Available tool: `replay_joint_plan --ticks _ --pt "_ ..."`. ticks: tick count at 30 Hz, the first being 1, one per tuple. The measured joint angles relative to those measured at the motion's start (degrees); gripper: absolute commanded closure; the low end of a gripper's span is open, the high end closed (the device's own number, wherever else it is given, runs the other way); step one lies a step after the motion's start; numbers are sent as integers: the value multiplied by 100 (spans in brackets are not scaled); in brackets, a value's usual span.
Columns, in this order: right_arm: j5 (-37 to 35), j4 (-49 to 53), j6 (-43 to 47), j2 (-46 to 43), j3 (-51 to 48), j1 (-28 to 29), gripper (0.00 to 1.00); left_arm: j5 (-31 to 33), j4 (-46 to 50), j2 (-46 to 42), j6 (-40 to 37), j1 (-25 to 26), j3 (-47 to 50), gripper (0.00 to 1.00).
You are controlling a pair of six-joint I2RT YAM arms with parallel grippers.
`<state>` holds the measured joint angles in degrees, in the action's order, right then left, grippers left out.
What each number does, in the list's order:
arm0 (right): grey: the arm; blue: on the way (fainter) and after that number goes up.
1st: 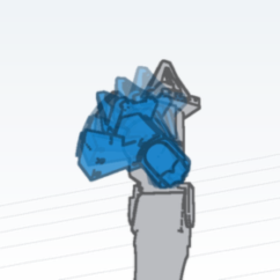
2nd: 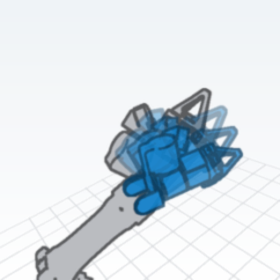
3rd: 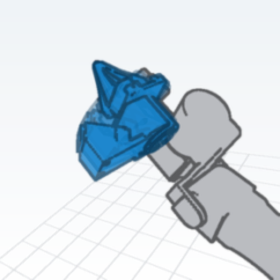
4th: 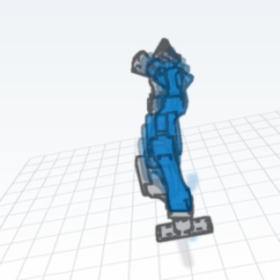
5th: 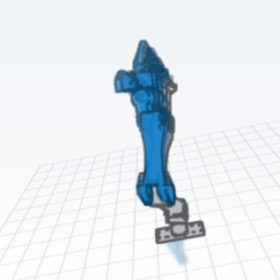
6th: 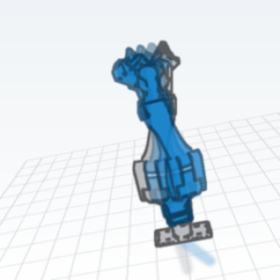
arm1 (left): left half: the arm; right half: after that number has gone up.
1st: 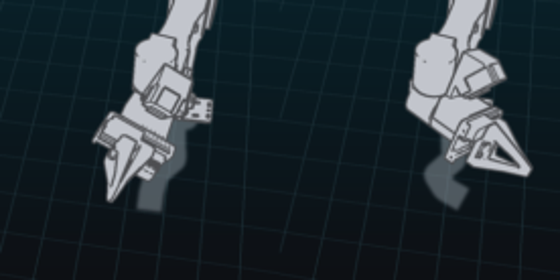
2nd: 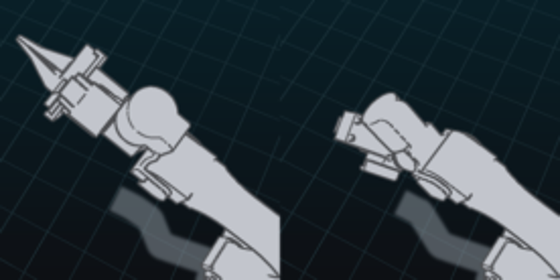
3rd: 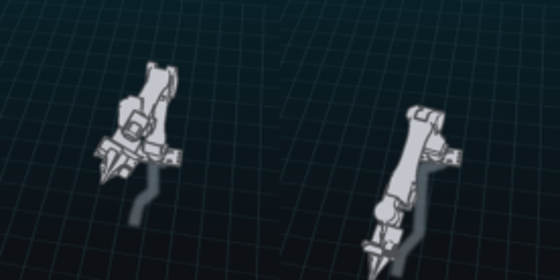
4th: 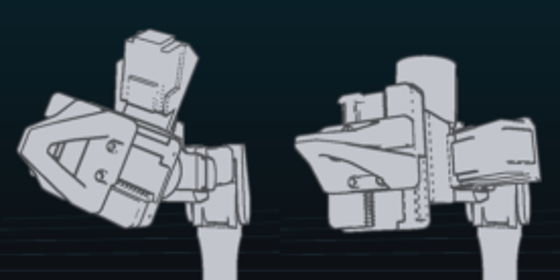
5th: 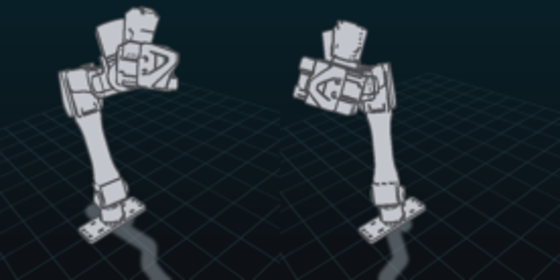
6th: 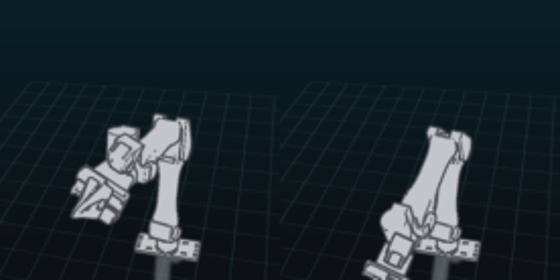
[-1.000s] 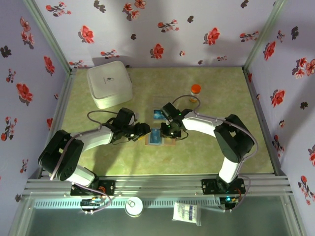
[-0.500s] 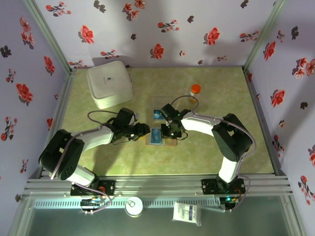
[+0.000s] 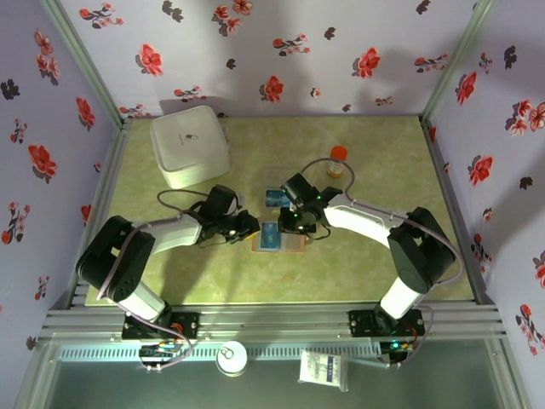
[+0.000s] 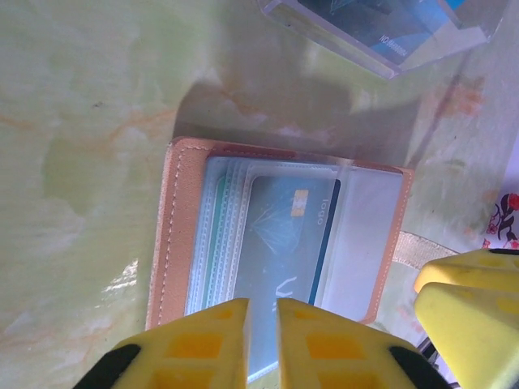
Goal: Take the credit cards out of the card holder
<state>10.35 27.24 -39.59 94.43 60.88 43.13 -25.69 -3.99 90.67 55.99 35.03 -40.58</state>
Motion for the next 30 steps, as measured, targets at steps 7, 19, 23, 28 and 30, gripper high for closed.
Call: replay_joint_plan --ticks 7,19,23,28,30 --pt "37 -4 -2 0 -28 0 76 -4 -109 57 4 50 44 87" --pt "37 -2 -2 0 -28 0 73 17 -157 66 7 61 297 88" --pt "37 -2 -2 0 -28 0 73 20 -155 131 7 76 306 88" --pt "42 -2 -2 0 -28 0 72 20 -153 131 7 109 321 88" --pt "79 -7 -4 0 -28 0 72 22 -138 125 7 109 326 87"
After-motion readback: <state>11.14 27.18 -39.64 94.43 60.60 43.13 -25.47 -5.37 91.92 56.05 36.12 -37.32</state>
